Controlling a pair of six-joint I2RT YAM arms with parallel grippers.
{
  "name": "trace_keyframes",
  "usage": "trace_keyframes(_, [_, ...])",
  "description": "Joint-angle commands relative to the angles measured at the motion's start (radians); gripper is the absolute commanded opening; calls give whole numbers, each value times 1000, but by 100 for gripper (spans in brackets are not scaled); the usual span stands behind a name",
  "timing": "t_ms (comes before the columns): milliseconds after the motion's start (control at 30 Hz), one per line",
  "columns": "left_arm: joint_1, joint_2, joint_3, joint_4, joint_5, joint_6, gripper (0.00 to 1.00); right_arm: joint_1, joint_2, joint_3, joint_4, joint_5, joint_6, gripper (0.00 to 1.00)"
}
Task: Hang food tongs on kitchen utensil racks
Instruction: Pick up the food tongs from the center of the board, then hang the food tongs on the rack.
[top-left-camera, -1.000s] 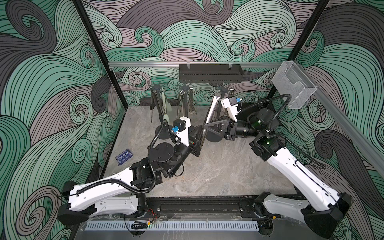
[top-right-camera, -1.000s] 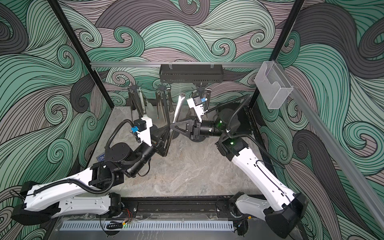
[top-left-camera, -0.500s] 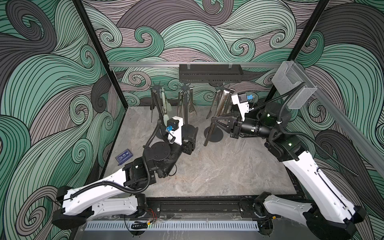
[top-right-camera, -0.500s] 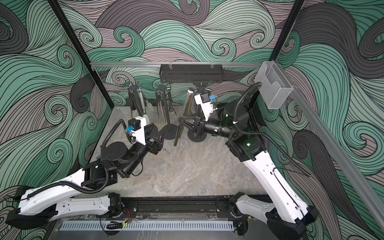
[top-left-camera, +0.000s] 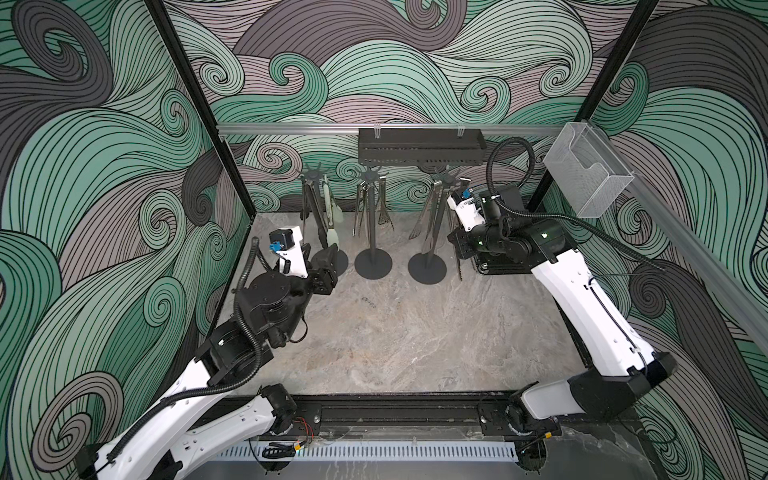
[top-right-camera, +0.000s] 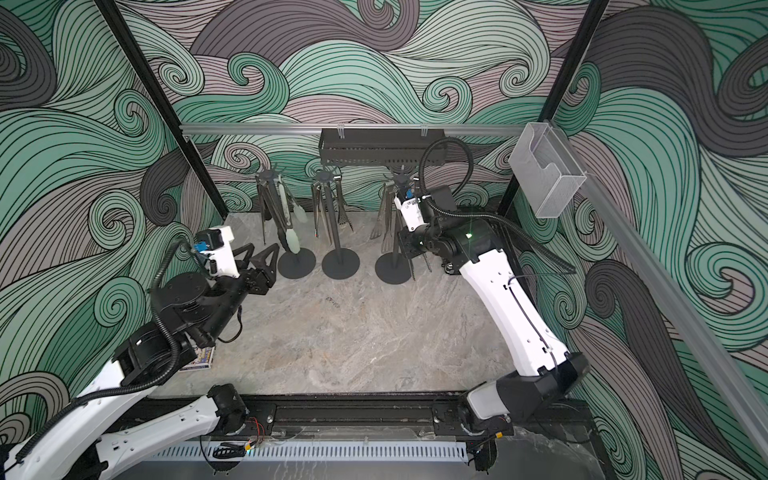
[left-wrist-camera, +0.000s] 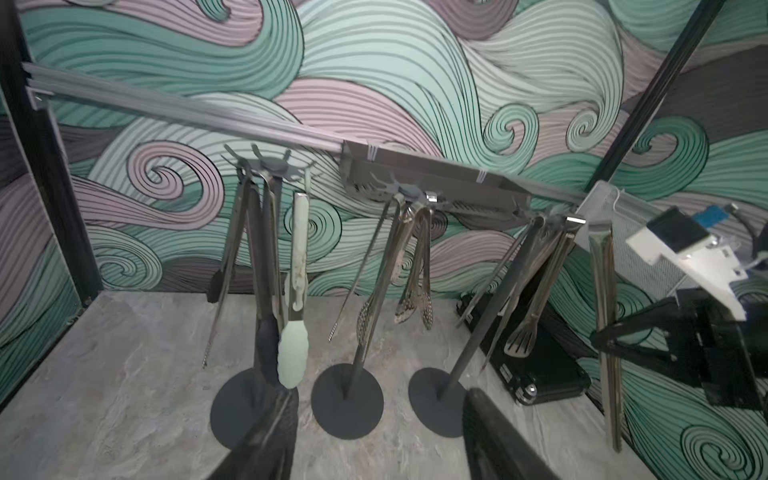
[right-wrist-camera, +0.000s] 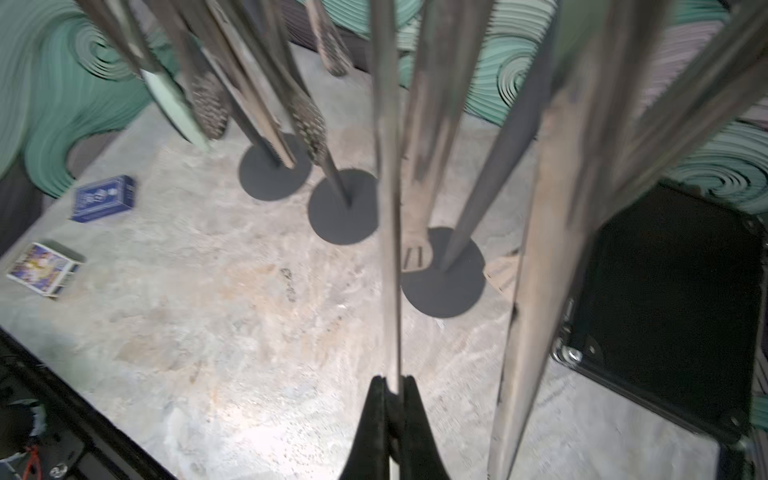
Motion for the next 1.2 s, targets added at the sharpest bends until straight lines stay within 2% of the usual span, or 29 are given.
trace_keyframes(0, [64,58,-22,-25,194,-36,64,-34,-2,65,-42,37,-35,0])
trace_keyframes(167, [163,53,-80,52,343,-83,64,-54,12,88,-45,-1,-34,0])
trace_keyframes(367, [216,65,-83,49,416,-83,64,-60,47,115,-45,-68,-26,0])
trace_keyframes(633, [247,70,-93,59,456,-82,64,-61,111,182,-47,-62,-15,0])
trace_keyframes(867, [259,72,-96,75,480,-84,64,-62,84,181,-48,-43,-15,0])
trace_keyframes(1167, [263,81,-99,82,495,-87,64,-61,100,203,-47,-93,8,0])
